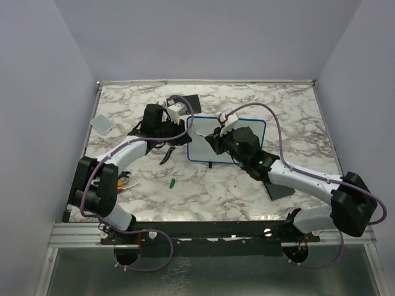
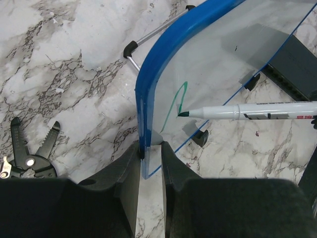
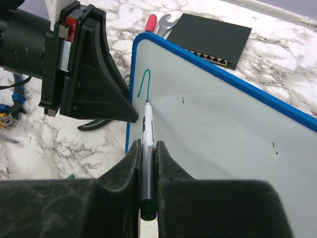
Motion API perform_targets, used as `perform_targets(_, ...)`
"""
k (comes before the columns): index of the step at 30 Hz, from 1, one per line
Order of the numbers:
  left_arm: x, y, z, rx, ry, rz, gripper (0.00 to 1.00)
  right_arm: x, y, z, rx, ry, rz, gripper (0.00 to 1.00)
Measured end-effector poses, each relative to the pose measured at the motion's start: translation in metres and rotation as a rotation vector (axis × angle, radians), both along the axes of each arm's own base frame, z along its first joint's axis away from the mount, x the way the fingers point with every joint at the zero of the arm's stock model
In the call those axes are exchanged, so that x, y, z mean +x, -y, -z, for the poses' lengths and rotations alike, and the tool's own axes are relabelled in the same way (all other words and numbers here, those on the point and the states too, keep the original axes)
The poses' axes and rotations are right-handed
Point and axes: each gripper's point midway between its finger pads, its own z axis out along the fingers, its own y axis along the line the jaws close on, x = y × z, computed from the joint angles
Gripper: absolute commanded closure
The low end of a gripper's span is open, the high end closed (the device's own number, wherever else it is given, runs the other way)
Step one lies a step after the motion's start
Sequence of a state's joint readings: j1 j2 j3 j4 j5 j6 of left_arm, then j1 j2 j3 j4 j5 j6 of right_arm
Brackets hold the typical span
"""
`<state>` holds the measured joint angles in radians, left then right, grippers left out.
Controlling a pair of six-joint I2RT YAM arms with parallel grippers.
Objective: Write a sentence on the whiteboard
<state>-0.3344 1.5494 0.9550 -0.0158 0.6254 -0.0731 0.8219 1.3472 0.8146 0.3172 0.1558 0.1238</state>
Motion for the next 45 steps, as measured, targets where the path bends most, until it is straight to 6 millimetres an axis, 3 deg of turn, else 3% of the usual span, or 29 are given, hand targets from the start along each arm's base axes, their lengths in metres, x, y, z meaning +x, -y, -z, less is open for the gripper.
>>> perform_targets(5, 0.001, -0.001, 0.0, 0.005, 0.004, -0.003, 0.79, 0.001, 0.004, -0.006, 0.002, 0.013, 0.023, 0.99)
perform_targets(13, 0.001, -0.001, 0.001, 0.006, 0.004, -0.004, 0.79, 0.008, 0.009, -0.032, 0.021, 0.07, 0.064, 0.99)
perform_targets(20, 0.001, -0.001, 0.001, 0.006, 0.005, -0.004, 0.79, 0.01, 0.01, -0.037, 0.017, 0.088, 0.067, 0.99)
perform_targets(29, -0.002, 0.001, 0.001, 0.007, -0.001, 0.004, 0.79, -0.016, 0.016, -0.064, 0.073, 0.146, -0.031, 0.99)
perform_targets(45, -0.002, 0.001, 0.001, 0.007, -0.001, 0.005, 0.79, -0.012, 0.011, -0.026, 0.02, 0.074, -0.029, 0.99)
